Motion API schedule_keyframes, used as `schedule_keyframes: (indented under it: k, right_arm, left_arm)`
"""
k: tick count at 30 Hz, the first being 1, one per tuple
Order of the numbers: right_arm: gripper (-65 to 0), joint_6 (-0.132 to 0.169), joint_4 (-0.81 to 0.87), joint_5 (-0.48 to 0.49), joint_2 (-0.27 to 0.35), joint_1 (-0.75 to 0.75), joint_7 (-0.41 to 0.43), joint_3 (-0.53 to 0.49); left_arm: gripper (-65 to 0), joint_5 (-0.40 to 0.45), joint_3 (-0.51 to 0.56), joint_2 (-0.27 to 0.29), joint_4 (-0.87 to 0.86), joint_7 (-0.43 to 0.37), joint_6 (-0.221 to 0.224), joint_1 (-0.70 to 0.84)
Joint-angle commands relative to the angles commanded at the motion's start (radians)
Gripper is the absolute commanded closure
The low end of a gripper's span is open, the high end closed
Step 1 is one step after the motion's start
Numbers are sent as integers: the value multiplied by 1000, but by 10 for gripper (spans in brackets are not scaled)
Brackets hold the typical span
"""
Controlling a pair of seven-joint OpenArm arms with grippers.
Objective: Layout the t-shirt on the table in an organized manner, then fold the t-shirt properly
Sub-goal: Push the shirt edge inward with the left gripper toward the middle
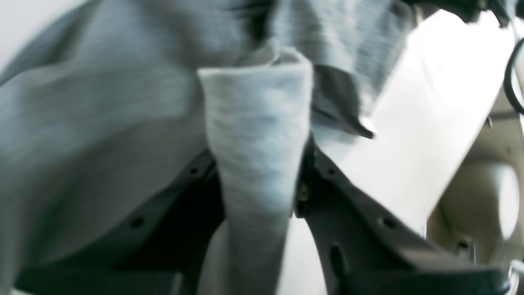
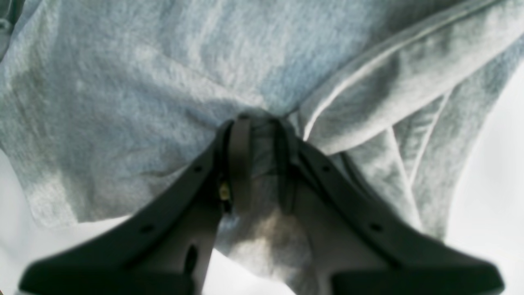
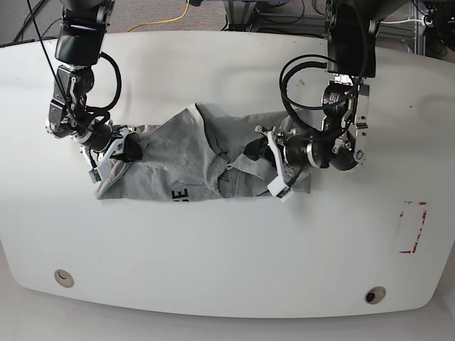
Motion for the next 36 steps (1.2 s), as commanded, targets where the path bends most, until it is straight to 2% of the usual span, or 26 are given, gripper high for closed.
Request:
schedule_keyframes:
  k: [6,13,16,21,30,36]
  right_arm:
    - [-109,0,0,0,0,2,0,0]
    - [-109,0,0,0,3,2,0,0]
    - [-109,0,0,0,3,2,0,0]
    - [-109,0,0,0,3,2,0,0]
    - [-109,0,0,0,2,3,0,0]
    - [-109,0,0,0,2,14,0,0]
  left_arm:
    - [-108,0,140,29,-5,0,-2,-41]
    - [-111,0,239,40,0,0,-2,-84]
    - [-150,0,253,40,0,0,-2,-97]
    - [-244,0,226,35,12,0,-2,-101]
    - [-247,8,35,-49,58,-29,0,-100]
    - [-243,49,25,-138,57,-98,5,-94]
